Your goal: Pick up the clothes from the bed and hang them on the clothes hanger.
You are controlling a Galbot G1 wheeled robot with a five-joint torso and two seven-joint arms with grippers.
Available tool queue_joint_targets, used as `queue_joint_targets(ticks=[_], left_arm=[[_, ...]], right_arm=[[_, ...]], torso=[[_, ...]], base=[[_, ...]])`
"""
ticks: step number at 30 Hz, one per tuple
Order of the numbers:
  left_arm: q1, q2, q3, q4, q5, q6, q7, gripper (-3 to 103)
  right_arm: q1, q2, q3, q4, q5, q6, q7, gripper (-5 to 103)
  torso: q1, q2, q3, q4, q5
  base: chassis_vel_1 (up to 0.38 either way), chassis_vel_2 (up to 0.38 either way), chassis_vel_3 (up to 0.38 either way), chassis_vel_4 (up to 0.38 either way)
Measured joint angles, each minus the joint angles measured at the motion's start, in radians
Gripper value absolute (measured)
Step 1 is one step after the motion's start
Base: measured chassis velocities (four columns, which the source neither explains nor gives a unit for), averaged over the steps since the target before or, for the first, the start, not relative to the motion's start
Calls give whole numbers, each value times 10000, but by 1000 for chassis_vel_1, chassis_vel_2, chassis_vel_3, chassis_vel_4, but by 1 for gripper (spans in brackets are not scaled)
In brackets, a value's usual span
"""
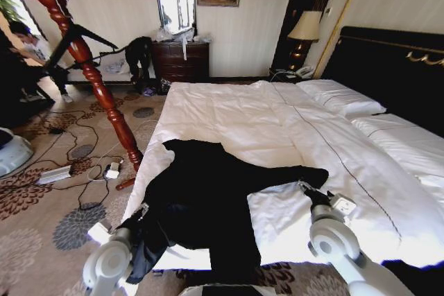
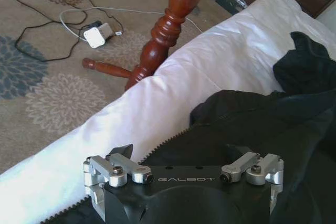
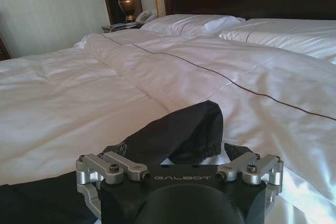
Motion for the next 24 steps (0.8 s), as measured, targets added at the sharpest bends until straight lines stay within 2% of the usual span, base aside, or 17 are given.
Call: queue_joint_targets(ticks=[1, 4, 6, 7, 8, 10, 13, 14, 16, 17, 20, 21, 24], left_arm=[[0, 0, 0, 0, 0, 0, 0, 101], [56, -32, 73, -145, 16, -119, 31, 89], [70, -37, 82, -171, 21, -137, 35, 89], [99, -56, 106, -240, 35, -177, 37, 77], [110, -77, 126, -277, 46, -209, 37, 72], [111, -94, 137, -286, 47, -225, 37, 72], [82, -179, 155, -277, 39, -269, 35, 56], [77, -202, 155, -278, 38, -289, 34, 56], [90, -242, 137, -355, 39, -323, 24, 45], [90, -242, 137, -355, 39, -323, 24, 45], [229, -239, 66, -662, 100, -387, -2, 29], [255, -232, 54, -716, 130, -404, -8, 29], [411, -145, 37, -1046, 484, -543, 8, 18]], right_arm=[[0, 0, 0, 0, 0, 0, 0, 100], [-26, 24, -19, -47, 10, -37, 82, 100], [-32, 27, -17, -50, 10, -39, 93, 100], [-51, 31, -10, -57, 11, -42, 117, 100], [-66, 36, -4, -62, 14, -43, 137, 100], [-76, 37, 1, -63, 15, -45, 146, 100], [-115, 50, 14, -78, 16, -50, 185, 100], [-129, 52, 17, -90, 15, -52, 198, 100], [-172, 52, 23, -103, -1, -54, 209, 100], [-172, 52, 23, -103, -1, -54, 209, 100], [-235, 64, 27, -110, -51, -55, 213, 100], [-241, 67, 27, -110, -58, -55, 213, 100], [-276, 97, 23, -116, -113, -55, 213, 100]], torso=[[0, 0, 0, 0, 0], [0, 0, 0, 0, 0], [0, 0, 0, 0, 0], [0, 0, 0, 0, -1], [0, 0, 0, 0, 0], [0, 0, 0, 0, 0], [0, 0, 0, 0, 0], [0, 0, 0, 0, -1], [0, 0, 0, 0, -1], [0, 0, 0, 0, -1], [0, 0, 0, 0, -1], [0, 0, 0, 0, -1], [0, -1, 0, 0, -2]], base=[[0, 0, 0, 0], [0, 0, 0, 0], [0, 0, 0, 0], [0, 0, 0, 0], [0, 0, 0, 0], [0, 0, 0, 0], [0, 0, 0, 0], [0, 0, 0, 0], [0, 0, 0, 0], [0, 0, 0, 0], [0, 0, 0, 0], [0, 0, 0, 0], [0, 0, 0, 0]])
